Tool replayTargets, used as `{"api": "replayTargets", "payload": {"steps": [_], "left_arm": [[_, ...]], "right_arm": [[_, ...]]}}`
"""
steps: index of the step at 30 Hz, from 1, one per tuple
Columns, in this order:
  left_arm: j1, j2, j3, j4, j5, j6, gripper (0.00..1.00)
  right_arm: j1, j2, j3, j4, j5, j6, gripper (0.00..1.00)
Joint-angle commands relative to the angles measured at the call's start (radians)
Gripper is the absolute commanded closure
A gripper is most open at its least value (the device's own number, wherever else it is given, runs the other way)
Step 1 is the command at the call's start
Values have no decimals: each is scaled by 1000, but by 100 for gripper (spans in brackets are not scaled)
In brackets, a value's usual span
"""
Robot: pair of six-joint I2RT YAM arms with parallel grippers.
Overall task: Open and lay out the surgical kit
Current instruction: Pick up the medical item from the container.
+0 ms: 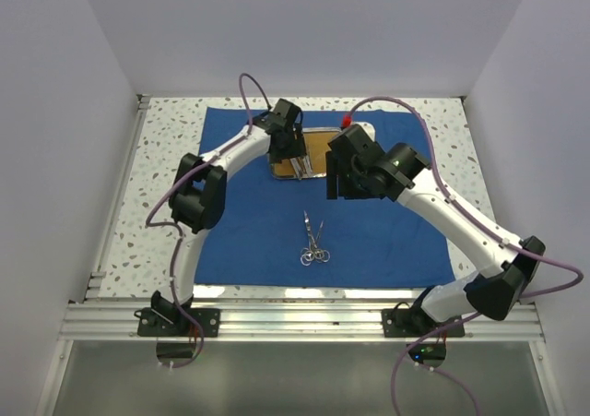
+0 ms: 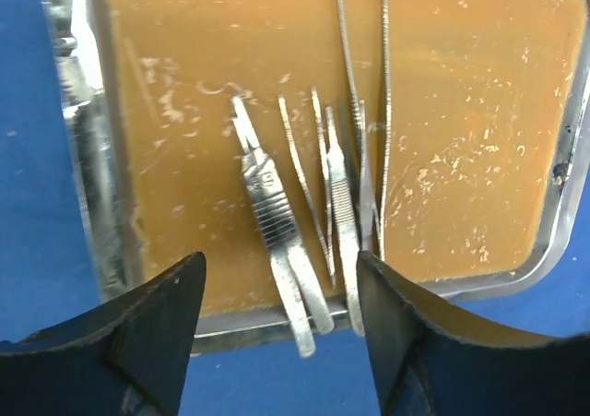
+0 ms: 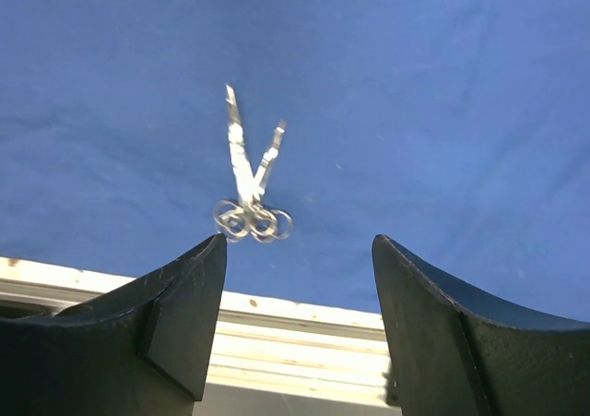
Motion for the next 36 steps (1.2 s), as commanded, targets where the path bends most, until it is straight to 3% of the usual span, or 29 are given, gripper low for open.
{"api": "replayTargets", "payload": {"steps": [1,5,8,18,36], "left_arm": [[-32,30,90,-14,-62,-45,31],[-48,40,86,-32,-92,-61,55],[-54,3,31,-22,-134,-71,63],[-55,-91,-135,67,-128,-70,69],[-54,-42,-59,118,-77,-28,67]], "right_arm": [[-15,-60,-32,-58,41,-23,32],[-41,-88,-75,-58,41,-24,32],[-53,-92,-92,-47,32,-21,32],[-61,-42,-76,-38,19,-23,32],[-67,37,-23,-51,13,-18,34]]}}
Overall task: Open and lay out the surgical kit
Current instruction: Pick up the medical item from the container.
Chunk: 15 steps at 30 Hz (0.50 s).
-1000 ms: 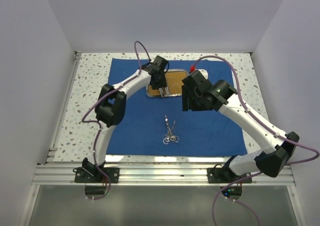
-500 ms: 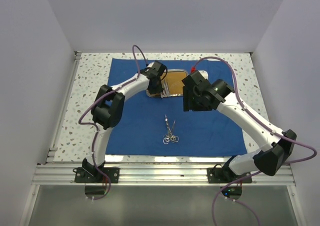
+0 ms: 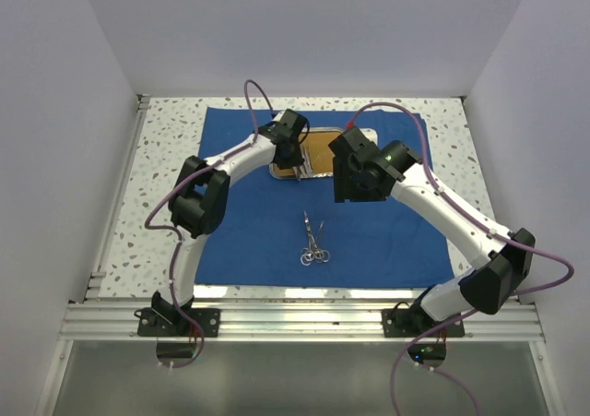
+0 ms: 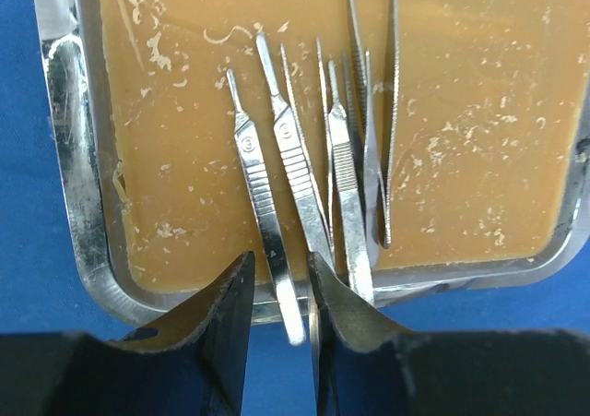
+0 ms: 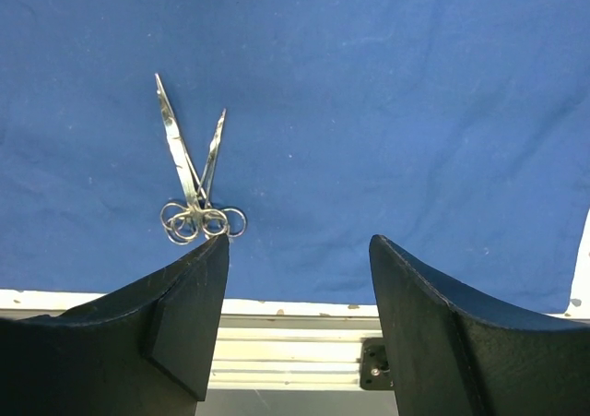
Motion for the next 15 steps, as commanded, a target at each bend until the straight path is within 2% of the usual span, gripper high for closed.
{"api": "replayTargets", "payload": {"steps": [1,10,15], "left_arm": [[5,3,77,22,4,16,67],[5,42,112,-70,-57,-2,70],[5,-12,27,-27,-77,-8,71]], "right_arm": [[-4,7,41,-2,2,-3,34],[-30,23,44,2,-10,-14,34],[-47,19,20,11,-24,-17,35]]}}
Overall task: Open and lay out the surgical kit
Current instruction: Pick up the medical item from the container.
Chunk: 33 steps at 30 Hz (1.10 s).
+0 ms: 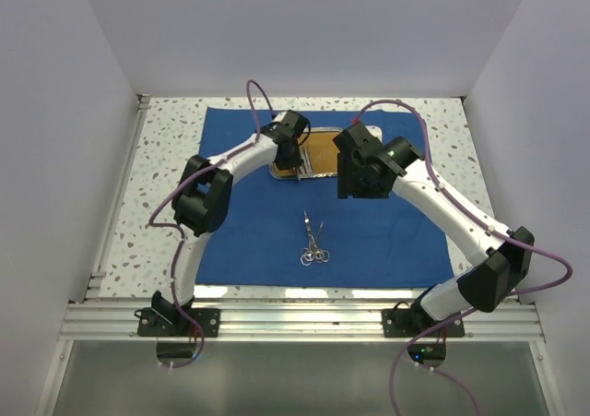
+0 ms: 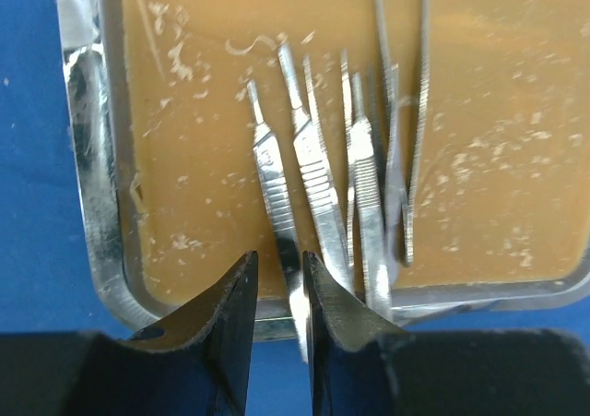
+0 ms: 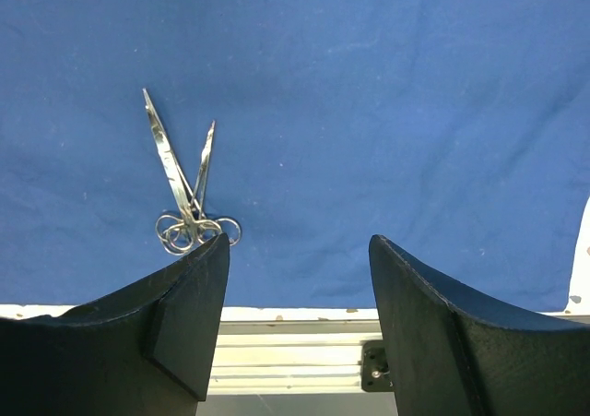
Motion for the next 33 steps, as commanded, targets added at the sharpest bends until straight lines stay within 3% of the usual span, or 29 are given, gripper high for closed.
{"api": "replayTargets", "payload": {"steps": [1,15,22,26,30,33], "left_arm": [[5,-50,-35,15,-39,-11,71],[6,22,-9,-17,-4,-7,71],[6,113,98,-77,19,18,76],[6,145,145,-123,-17,25,83],[9,130,125,-140,-39,25,100],[13,102,71,-128,-45,30,100]], "right_arm": [[-9,0,13,12,-21,-13,35],[-20,2,16,14,-27,-21,35],[-22,5,16,19,-36,-23,36],[-22,2,16,20,-38,-23,36],[-25,-4,10,22,-36,-23,36],[-26,-6,4,31,-39,-23,37]]}}
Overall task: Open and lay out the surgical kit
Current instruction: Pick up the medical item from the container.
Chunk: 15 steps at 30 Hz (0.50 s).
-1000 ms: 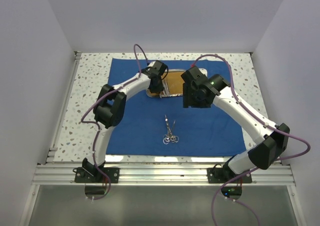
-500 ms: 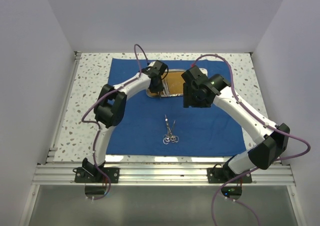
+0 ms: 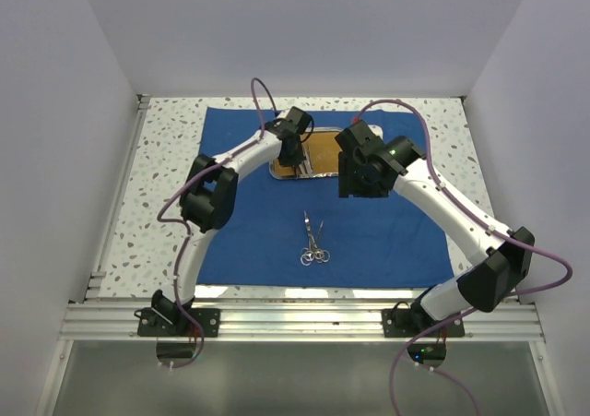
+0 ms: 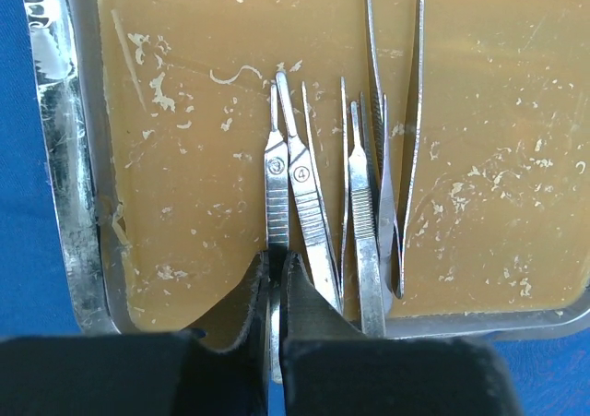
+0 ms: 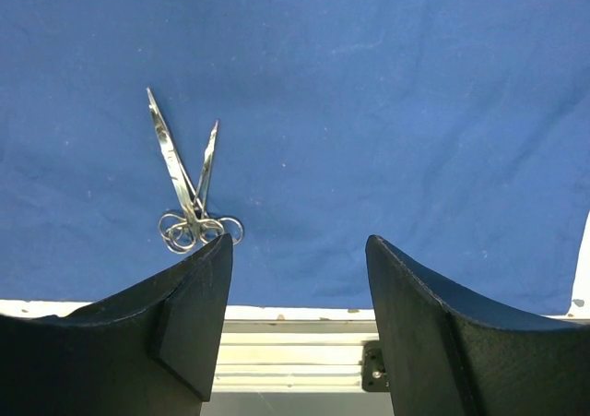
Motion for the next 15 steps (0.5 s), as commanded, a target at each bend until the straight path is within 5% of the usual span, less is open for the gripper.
{"api": "replayTargets", "payload": {"steps": [1,15], "left_arm": [[6,3,-64,-46,-36,26,100],[19,-308,-130,-126,-29,138,100]], "right_arm": [[-6,-6,4,26,-15,-8,37],[-7,0,11,78,-26,-23,38]]}}
